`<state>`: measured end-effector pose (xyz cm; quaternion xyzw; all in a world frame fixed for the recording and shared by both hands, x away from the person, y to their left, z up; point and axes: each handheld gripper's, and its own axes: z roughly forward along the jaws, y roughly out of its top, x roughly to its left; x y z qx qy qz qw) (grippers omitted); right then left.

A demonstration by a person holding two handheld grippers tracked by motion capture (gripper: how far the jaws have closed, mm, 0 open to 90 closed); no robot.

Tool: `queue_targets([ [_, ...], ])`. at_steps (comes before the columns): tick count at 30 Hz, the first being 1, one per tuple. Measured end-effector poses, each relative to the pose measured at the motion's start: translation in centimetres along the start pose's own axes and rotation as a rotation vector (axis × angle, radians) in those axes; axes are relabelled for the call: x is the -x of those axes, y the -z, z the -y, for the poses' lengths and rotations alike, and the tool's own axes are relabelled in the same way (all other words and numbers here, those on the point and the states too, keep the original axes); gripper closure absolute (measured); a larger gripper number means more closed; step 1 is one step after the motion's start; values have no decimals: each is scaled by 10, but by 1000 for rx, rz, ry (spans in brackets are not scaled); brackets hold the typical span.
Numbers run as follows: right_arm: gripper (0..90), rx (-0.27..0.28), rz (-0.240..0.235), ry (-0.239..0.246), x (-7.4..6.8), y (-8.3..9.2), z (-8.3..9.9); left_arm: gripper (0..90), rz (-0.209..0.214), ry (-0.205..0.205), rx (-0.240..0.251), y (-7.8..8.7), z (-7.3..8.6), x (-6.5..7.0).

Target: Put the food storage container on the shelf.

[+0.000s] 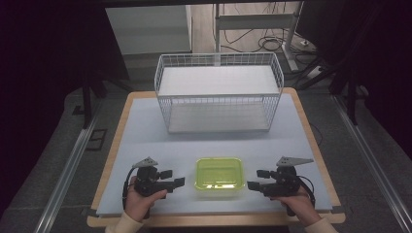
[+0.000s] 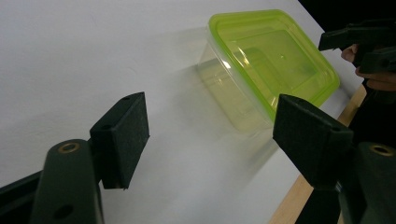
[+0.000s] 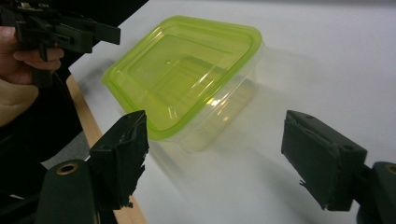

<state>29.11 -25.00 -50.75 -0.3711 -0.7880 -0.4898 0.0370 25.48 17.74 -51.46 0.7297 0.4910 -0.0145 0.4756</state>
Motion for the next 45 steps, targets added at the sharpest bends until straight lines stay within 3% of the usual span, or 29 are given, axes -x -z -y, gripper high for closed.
queue_targets([
  [5,283,-11,-9,-5,-3,-5,0,280,10,8,-23,-7,0,3],
  [14,382,-24,-11,-127,2,-8,-3,318,64,46,-38,-18,-5,5],
  [23,468,-35,-36,-196,9,-18,-8,372,120,97,-54,-31,-10,4],
  [37,581,-38,-47,-231,17,-27,-16,491,157,138,-62,-46,-19,1],
  [45,672,-64,-50,-224,14,-38,-21,665,170,130,-82,-51,-21,2],
])
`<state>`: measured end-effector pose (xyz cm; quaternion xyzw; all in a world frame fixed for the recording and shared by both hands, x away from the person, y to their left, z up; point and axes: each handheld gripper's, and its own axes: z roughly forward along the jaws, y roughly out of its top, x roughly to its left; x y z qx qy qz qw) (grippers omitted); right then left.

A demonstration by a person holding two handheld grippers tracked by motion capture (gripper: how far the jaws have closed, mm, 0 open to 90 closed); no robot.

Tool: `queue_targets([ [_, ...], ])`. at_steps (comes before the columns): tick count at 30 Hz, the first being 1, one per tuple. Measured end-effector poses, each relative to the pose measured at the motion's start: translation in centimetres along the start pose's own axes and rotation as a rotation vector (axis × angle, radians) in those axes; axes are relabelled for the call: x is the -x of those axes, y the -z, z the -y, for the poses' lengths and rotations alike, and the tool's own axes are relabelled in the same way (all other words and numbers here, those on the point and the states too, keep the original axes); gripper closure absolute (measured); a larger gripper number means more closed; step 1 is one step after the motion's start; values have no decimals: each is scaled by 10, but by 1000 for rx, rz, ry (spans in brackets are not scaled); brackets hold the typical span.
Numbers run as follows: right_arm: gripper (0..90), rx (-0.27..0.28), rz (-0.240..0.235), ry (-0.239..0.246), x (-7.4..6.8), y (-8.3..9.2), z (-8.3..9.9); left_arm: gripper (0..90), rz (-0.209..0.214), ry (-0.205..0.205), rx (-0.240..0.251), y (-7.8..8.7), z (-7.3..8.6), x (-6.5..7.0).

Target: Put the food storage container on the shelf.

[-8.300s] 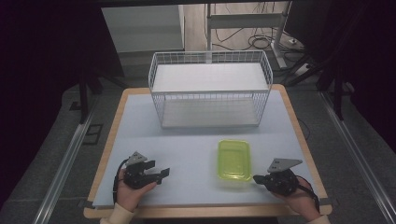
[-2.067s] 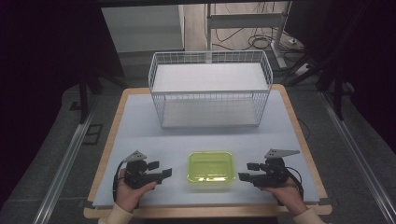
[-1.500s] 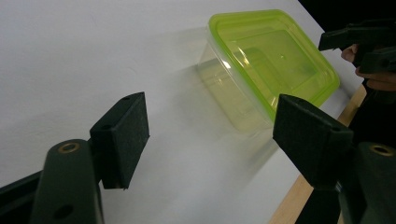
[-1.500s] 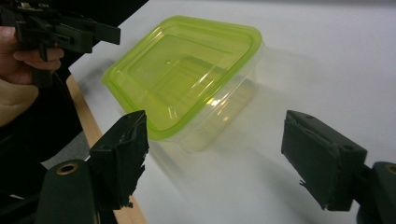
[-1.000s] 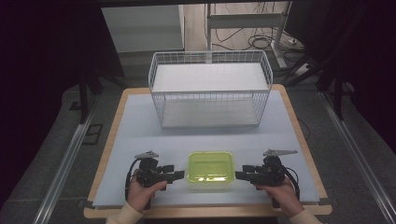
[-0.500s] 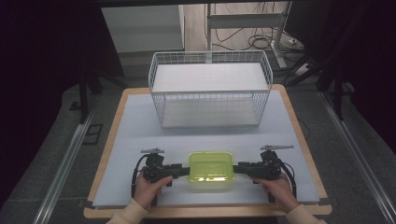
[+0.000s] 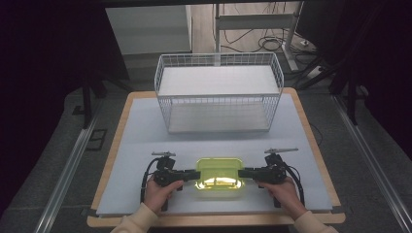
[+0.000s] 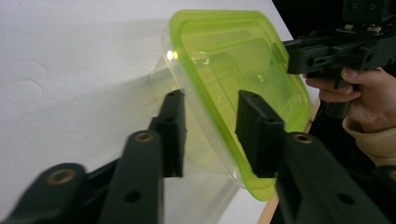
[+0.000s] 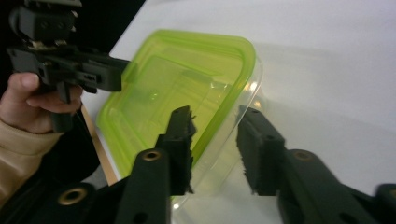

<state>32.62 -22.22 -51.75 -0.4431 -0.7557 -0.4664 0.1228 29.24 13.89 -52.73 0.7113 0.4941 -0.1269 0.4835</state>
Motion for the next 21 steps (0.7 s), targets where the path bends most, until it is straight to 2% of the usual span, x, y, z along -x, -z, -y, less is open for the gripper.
queue_targets([
  [6,713,-3,-16,-25,0,1,-1,703,14,1,-11,1,0,0],
  [12,747,7,-31,-48,0,3,-3,731,49,23,-2,1,1,0],
  [21,813,31,-46,-49,-3,10,-6,793,54,1,22,6,1,4],
])
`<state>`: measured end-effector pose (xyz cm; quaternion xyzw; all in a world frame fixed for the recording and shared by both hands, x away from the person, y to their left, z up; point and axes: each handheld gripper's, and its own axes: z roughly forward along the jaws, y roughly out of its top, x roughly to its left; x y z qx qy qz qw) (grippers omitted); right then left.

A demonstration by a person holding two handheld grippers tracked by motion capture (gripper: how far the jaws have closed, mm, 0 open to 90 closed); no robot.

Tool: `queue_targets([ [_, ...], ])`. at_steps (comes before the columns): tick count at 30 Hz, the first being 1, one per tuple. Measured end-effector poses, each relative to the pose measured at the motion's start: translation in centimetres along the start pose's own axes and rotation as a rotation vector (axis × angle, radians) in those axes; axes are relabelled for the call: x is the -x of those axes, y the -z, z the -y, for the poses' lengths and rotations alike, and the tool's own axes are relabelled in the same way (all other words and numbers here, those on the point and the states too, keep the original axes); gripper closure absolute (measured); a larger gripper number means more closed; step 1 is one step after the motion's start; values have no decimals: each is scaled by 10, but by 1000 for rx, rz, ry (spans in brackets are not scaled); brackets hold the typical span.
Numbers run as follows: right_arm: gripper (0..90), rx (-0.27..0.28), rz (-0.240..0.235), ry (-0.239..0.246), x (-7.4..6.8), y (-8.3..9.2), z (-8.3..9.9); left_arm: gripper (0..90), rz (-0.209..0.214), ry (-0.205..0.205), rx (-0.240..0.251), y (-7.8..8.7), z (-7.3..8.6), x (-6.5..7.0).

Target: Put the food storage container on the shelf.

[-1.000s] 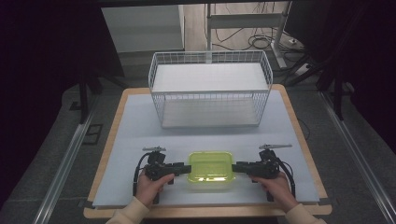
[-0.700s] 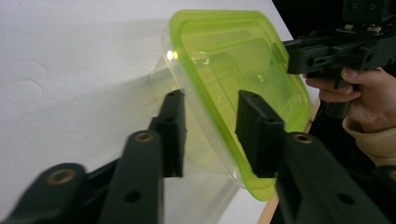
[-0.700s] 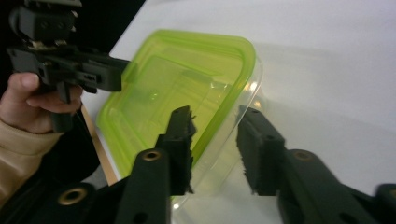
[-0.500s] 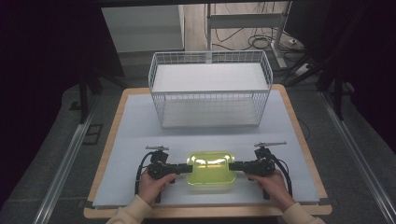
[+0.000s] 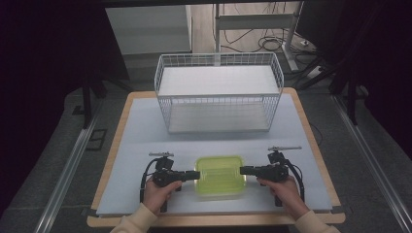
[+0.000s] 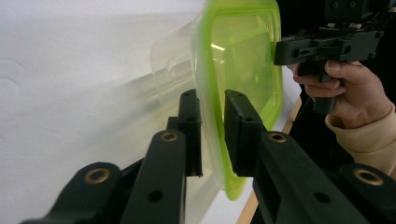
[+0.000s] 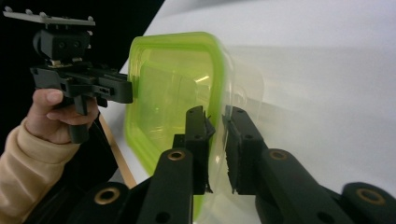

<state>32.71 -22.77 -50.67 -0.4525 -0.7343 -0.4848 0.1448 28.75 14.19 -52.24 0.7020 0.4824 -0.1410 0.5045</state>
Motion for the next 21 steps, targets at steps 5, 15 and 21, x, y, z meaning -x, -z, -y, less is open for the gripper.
queue_targets([
  [5,819,1,3,14,-2,1,-1,808,-5,-4,7,1,0,1],
  [15,821,4,-8,11,-3,1,-1,813,-6,-5,14,3,0,2],
  [21,821,10,-16,14,-6,3,-4,814,-1,-4,22,7,-3,4],
])
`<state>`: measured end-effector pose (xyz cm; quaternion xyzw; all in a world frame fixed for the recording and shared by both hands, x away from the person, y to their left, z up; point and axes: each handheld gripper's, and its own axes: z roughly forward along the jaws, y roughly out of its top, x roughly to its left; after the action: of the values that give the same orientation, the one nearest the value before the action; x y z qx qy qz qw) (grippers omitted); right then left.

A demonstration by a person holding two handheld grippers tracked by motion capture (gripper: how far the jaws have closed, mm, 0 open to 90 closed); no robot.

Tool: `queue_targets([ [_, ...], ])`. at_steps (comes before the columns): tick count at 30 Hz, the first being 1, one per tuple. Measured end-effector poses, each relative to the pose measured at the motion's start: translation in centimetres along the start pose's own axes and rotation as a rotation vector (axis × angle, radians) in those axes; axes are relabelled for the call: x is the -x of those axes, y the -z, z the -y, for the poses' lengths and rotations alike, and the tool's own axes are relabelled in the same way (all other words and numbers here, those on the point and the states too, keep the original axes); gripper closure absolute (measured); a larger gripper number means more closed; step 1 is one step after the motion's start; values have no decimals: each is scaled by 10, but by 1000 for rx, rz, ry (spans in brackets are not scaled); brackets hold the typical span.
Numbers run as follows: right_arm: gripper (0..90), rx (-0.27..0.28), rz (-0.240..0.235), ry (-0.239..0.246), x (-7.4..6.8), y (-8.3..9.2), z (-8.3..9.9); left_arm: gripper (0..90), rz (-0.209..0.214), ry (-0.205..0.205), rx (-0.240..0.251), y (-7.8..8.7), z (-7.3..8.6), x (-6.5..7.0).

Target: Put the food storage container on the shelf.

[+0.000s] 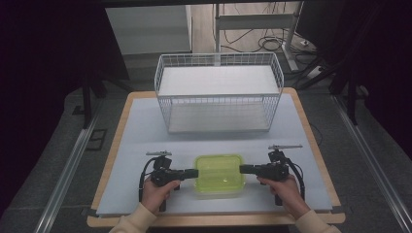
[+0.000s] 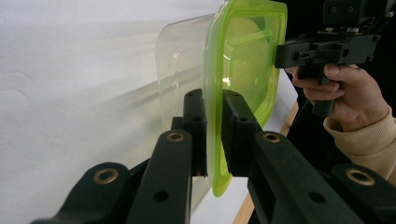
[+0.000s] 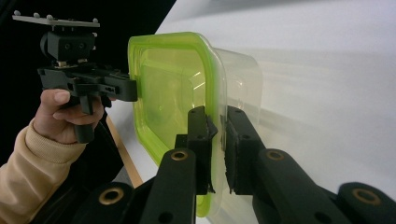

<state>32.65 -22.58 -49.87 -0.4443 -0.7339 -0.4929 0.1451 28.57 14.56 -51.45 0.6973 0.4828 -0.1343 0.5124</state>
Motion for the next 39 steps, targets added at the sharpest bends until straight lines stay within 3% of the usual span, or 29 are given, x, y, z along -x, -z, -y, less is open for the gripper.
queue_targets([
  [18,821,33,-5,23,-11,8,-12,815,13,-35,17,9,-18,9],
  [39,822,81,-2,94,-36,19,-45,815,2,-88,61,28,-49,28],
])
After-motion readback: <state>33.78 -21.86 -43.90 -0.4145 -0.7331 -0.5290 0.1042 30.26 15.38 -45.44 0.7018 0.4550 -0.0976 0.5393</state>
